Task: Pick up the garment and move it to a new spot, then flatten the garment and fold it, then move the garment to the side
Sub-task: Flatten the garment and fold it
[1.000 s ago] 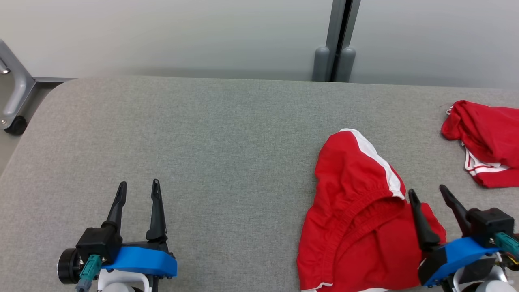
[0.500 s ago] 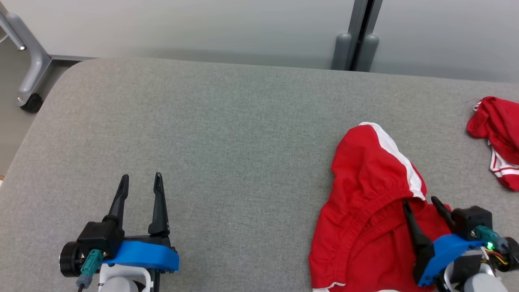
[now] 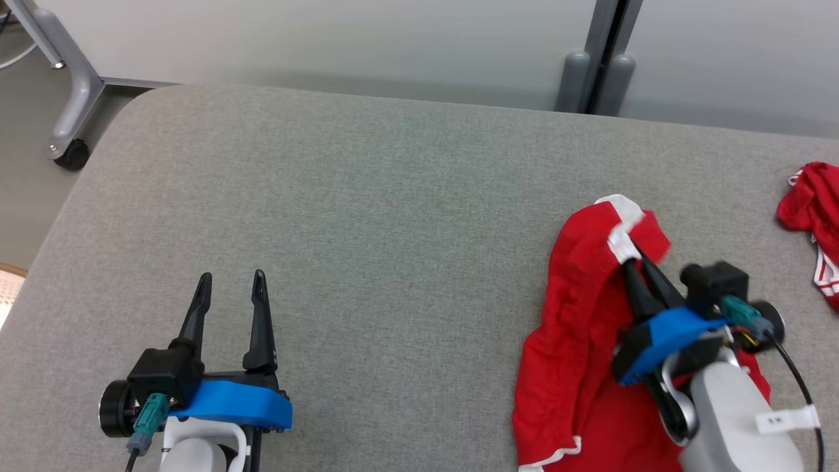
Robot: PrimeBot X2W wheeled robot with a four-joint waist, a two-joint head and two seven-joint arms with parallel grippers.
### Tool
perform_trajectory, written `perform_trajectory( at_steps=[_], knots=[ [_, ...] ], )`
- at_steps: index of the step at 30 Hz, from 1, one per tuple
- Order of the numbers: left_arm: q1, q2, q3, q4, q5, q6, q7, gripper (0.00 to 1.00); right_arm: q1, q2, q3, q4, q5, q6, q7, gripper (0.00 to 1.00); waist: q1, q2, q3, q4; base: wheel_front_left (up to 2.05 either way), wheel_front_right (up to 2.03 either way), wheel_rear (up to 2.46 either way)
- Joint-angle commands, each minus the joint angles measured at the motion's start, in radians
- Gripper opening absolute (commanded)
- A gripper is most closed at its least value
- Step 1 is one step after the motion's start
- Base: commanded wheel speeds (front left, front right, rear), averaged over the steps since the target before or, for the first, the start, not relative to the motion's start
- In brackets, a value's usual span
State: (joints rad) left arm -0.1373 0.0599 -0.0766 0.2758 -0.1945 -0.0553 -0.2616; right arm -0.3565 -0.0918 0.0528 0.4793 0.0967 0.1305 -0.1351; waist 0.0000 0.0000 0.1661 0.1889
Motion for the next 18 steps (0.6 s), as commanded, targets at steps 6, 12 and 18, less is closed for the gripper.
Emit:
perform_trajectory(
  at_steps=[6,12,18],
  knots=[
    [-0.014,-0.001,-0.006,0.008,0.002,-0.008,-0.005,1.00,-0.119,0.034,0.083,0.022,0.021,0.001,0.006,0.00,0.0000,0.0000,-0.009,0.028,0.00,0.00,0.00],
    [-0.024,-0.005,-0.020,0.017,-0.006,-0.010,-0.005,1.00,-0.208,0.042,0.242,0.090,0.104,0.001,0.014,0.00,0.0000,0.0000,-0.012,0.078,0.00,0.00,0.00],
    [-0.027,-0.008,-0.036,0.023,-0.016,-0.004,-0.005,1.00,-0.275,0.040,0.406,0.163,0.234,0.001,-0.015,0.00,0.0000,0.0000,-0.007,0.111,0.00,0.00,0.00]
  ],
)
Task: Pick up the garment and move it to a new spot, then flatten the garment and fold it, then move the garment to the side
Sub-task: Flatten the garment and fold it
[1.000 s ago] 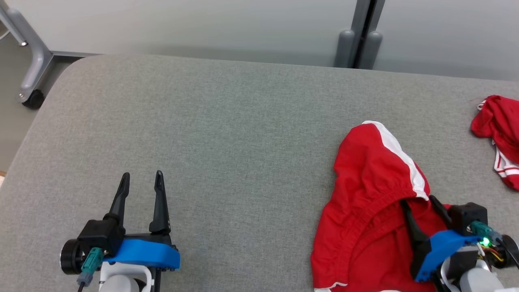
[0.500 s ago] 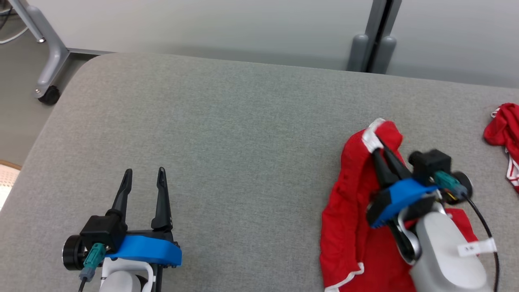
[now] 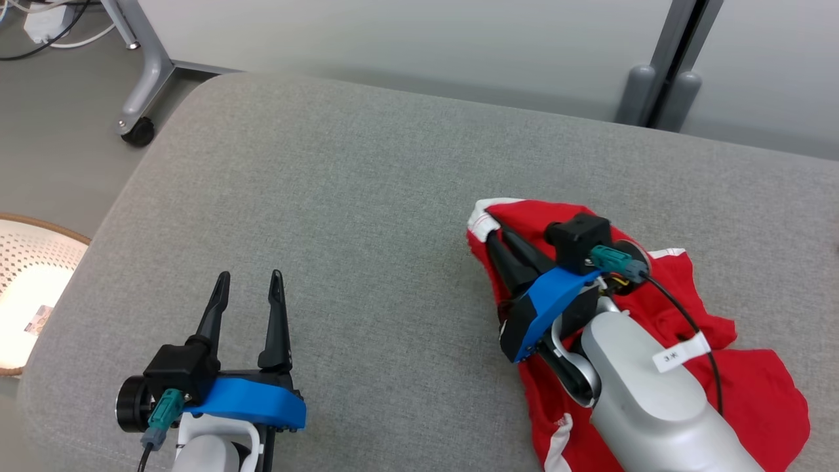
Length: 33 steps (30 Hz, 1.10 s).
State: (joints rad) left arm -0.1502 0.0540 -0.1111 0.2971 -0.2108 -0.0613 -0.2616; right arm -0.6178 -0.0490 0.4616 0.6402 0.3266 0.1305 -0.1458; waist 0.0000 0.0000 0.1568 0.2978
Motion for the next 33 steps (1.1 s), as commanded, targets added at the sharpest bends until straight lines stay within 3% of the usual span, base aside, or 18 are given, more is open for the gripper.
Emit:
perform_trajectory(
  at_steps=[1,3,4,5,13,20,27,33],
  knots=[
    [-0.015,-0.003,-0.003,0.002,-0.002,0.003,-0.005,1.00,-0.023,-0.004,0.018,0.020,0.017,0.001,-0.006,0.00,0.0000,0.0000,0.006,0.004,0.00,0.00,0.00],
    [-0.018,-0.003,-0.008,0.003,-0.006,0.006,-0.005,1.00,-0.044,-0.004,0.048,0.063,0.041,0.001,-0.021,0.00,0.0000,0.0000,0.009,0.007,0.00,0.00,0.00],
    [-0.021,-0.003,-0.010,0.004,-0.007,0.006,-0.005,1.00,-0.051,-0.003,0.065,0.086,0.047,0.001,-0.023,0.27,0.0000,0.0000,0.011,0.008,0.00,0.00,0.00],
    [-0.021,-0.003,-0.012,0.005,-0.009,0.008,-0.005,1.00,-0.055,-0.002,0.080,0.110,0.054,0.001,-0.024,1.00,0.0000,0.0000,0.011,0.009,0.00,0.00,0.00],
    [-0.006,-0.003,-0.007,0.013,-0.008,0.009,-0.005,1.00,-0.024,-0.003,0.172,0.185,0.069,0.001,-0.074,1.00,0.0000,0.0000,-0.005,-0.033,0.00,0.00,0.00],
    [0.014,0.001,0.006,0.015,0.006,0.007,-0.005,1.00,0.053,-0.003,0.182,0.184,0.023,0.001,-0.103,1.00,0.0000,0.0000,-0.042,-0.089,0.00,0.00,0.00],
    [0.038,0.014,0.024,0.001,0.011,0.006,-0.005,1.00,0.141,-0.016,0.061,0.070,-0.055,0.001,-0.119,1.00,0.0000,0.0000,-0.066,-0.147,0.00,0.00,0.00],
    [0.061,0.020,0.028,-0.012,0.020,0.012,-0.005,1.00,0.248,-0.051,-0.129,-0.126,-0.125,0.001,-0.120,1.00,0.0000,0.0000,-0.077,-0.196,0.00,0.00,0.00]
  ],
)
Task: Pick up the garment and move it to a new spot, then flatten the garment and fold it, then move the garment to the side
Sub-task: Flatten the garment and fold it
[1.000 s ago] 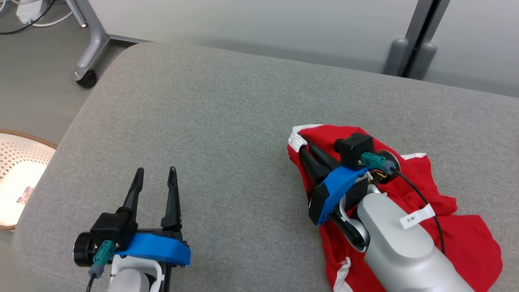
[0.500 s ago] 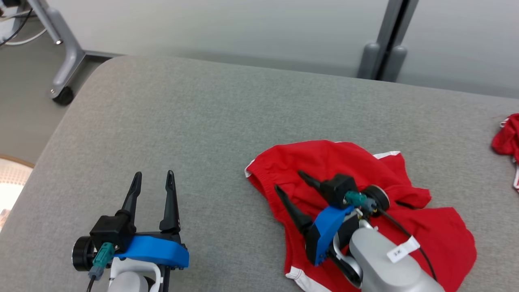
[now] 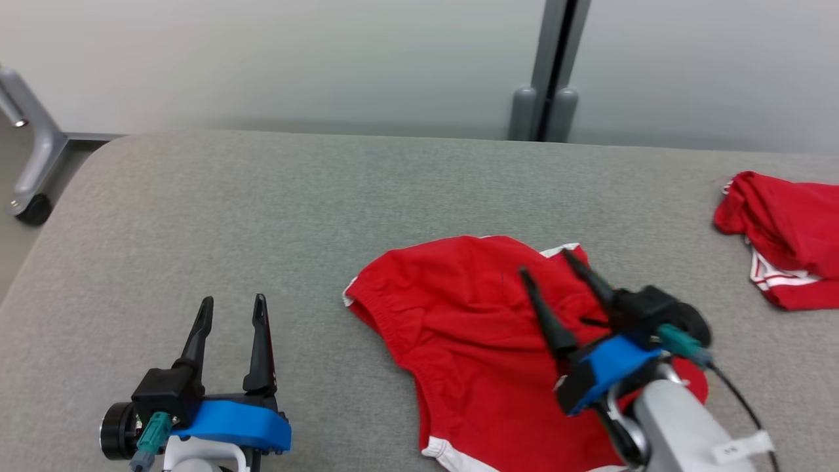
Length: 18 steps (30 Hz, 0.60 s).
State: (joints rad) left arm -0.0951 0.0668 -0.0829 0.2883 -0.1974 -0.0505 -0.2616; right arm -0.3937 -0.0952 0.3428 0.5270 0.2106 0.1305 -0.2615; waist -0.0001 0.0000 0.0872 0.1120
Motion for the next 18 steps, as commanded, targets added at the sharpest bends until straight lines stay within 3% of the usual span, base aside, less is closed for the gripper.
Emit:
perform_trajectory(
  at_steps=[1,11,18],
  knots=[
    [0.011,0.009,0.001,-0.006,0.006,0.003,-0.005,1.00,0.046,-0.008,-0.043,-0.047,-0.021,0.001,-0.004,1.00,0.0001,0.0000,-0.008,-0.018,0.00,0.00,0.00],
    [0.012,0.013,-0.014,-0.013,0.015,0.000,-0.005,1.00,0.269,0.015,-0.315,-0.363,-0.101,0.001,0.049,1.00,0.0001,0.0000,-0.009,-0.053,0.00,0.00,0.00],
    [0.005,0.009,-0.061,-0.009,0.026,-0.017,-0.004,1.00,0.367,0.040,-0.379,-0.488,-0.118,0.001,0.095,1.00,0.0001,0.0000,-0.002,-0.055,0.00,0.00,0.00]
  ],
)
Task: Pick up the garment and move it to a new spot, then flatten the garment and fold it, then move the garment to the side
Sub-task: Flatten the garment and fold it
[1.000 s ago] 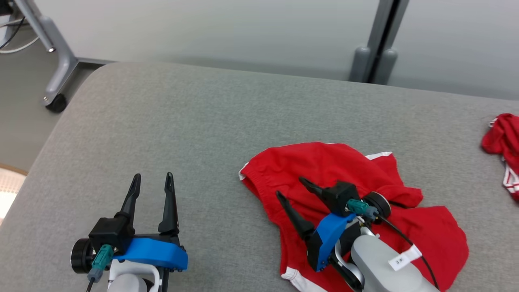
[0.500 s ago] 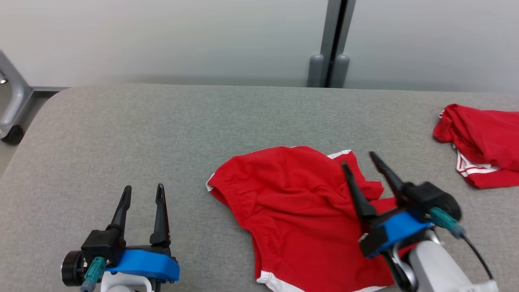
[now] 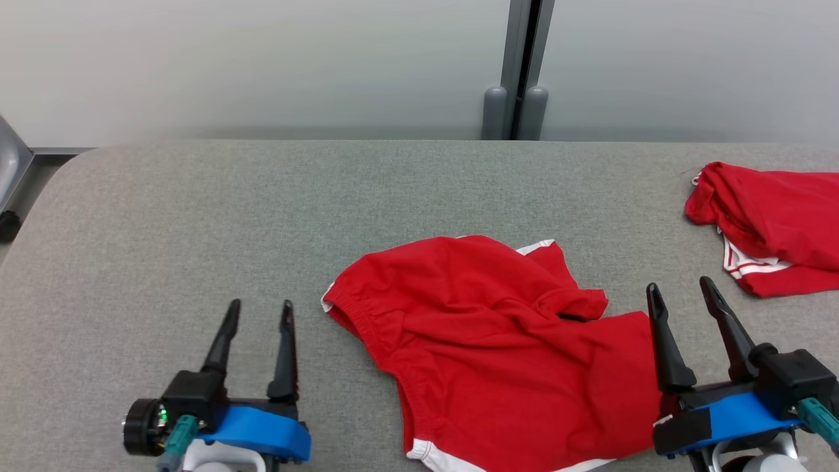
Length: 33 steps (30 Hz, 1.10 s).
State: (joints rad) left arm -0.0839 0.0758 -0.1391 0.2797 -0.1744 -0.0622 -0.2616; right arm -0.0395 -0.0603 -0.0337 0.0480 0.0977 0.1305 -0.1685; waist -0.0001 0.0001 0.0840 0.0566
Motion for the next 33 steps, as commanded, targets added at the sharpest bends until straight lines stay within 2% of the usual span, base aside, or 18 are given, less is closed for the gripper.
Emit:
perform_trajectory(
  at_steps=[1,8,13,24,33],
  knots=[
    [-0.006,0.000,-0.004,0.000,0.003,-0.005,-0.004,1.00,0.013,0.005,-0.002,-0.009,-0.005,0.001,0.002,1.00,0.0001,-0.0001,0.001,0.000,0.00,0.00,0.00],
    [-0.014,-0.005,-0.124,0.013,0.020,-0.041,0.032,1.00,0.023,0.010,-0.002,-0.038,-0.003,0.001,0.022,1.00,0.0001,-0.0001,0.005,0.006,0.00,0.00,0.00],
    [-0.028,-0.007,-0.167,0.027,0.007,-0.051,0.058,1.00,0.011,0.010,0.003,-0.037,0.010,0.001,0.026,1.00,0.0001,-0.0001,0.017,0.000,0.00,0.00,0.00],
    [-0.104,-0.002,-0.182,0.161,-0.013,-0.049,0.103,1.00,-0.025,0.010,0.016,-0.006,0.032,0.001,0.019,1.00,0.0001,-0.0001,0.071,-0.060,0.00,0.00,0.00],
    [-0.134,-0.001,-0.183,0.304,-0.016,-0.018,0.144,1.00,-0.037,0.010,0.008,0.025,0.039,0.001,-0.001,1.00,0.0001,-0.0001,0.091,-0.091,0.00,0.00,0.00]
  ],
)
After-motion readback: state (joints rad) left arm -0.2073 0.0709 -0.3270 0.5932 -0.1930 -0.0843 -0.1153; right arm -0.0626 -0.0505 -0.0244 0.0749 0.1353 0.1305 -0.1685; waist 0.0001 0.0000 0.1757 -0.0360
